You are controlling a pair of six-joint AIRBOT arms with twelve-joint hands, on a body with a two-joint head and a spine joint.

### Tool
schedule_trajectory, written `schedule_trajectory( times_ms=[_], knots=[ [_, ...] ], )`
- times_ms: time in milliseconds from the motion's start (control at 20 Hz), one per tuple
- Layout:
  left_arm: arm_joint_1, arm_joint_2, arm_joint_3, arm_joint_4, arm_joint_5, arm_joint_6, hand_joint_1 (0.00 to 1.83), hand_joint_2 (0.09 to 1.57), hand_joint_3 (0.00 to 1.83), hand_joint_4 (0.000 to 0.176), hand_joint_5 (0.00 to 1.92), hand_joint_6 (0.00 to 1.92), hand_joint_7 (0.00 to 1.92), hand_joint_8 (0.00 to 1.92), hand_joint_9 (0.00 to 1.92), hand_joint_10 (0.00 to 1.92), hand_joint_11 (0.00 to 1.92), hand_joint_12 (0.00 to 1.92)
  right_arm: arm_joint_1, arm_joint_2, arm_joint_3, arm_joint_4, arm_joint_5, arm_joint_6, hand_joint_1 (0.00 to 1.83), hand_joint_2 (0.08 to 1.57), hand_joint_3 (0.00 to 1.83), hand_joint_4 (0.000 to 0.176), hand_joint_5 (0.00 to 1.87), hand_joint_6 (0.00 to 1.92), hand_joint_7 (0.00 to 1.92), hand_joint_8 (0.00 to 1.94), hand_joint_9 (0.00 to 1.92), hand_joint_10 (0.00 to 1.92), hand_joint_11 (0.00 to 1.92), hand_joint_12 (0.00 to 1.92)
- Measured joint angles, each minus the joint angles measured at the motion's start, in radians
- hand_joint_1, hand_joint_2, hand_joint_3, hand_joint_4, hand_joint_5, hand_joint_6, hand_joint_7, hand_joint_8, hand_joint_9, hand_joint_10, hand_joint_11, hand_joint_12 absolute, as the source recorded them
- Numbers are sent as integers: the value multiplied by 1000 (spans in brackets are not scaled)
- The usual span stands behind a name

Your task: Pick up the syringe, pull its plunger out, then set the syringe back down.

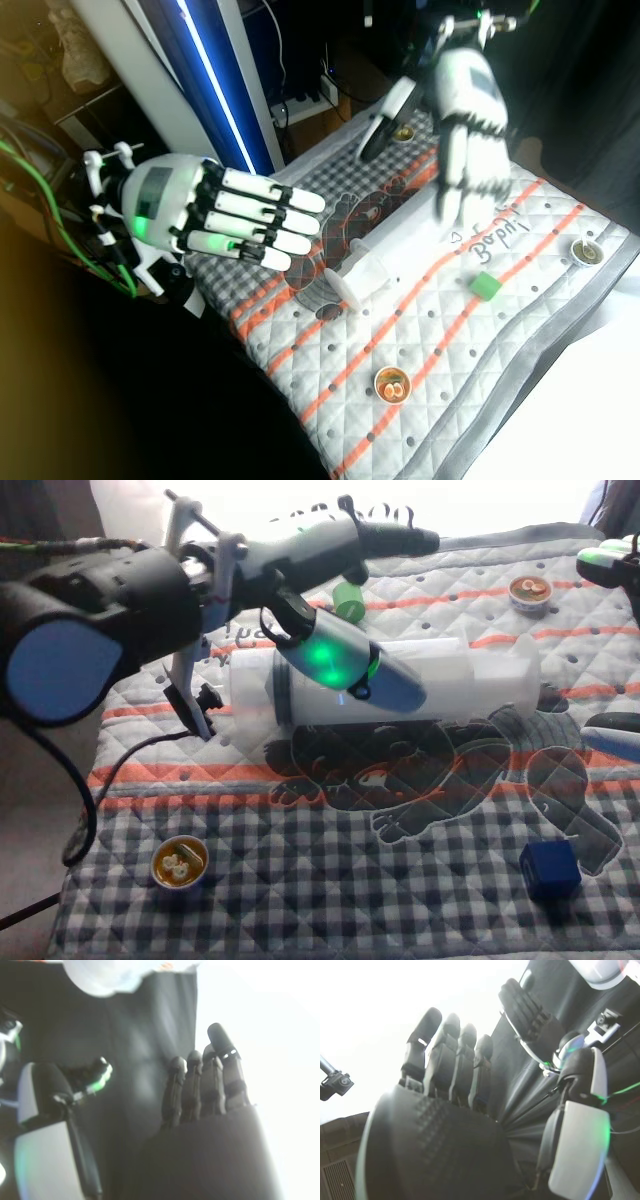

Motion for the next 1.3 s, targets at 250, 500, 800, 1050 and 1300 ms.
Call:
schedule_trajectory(
  times_ms=[250,500,800,1050,1300],
  knots=[
    [-8,-57,74,39,-120,1,954,777,2,0,208,1,144,2,151,14,0,1042,1,-1,0,-9,-2,0,969,920,9,0,499,7,485,4,424,8,0,1086],
    [10,-135,136,43,-169,-1,948,763,0,0,304,21,281,31,298,70,0,1299,1,-1,0,-8,-3,0,1022,928,9,0,526,14,509,8,422,6,0,1058],
    [47,-177,194,27,-185,-1,896,908,23,0,360,11,324,3,273,48,0,1439,3,-1,0,-10,-3,0,1060,952,10,0,576,26,547,16,466,21,0,1076],
    [64,-207,253,-32,-138,-13,1172,1216,0,0,929,995,582,1258,149,1343,2,1762,5,-1,0,-12,-3,0,1071,974,9,0,604,25,602,26,524,39,0,1125],
    [88,-185,248,-127,-95,-4,1161,1284,0,0,824,1345,504,1493,250,1109,42,1665,5,-1,0,-11,-3,0,1078,1018,6,0,632,17,629,18,550,35,36,1103]
  ],
)
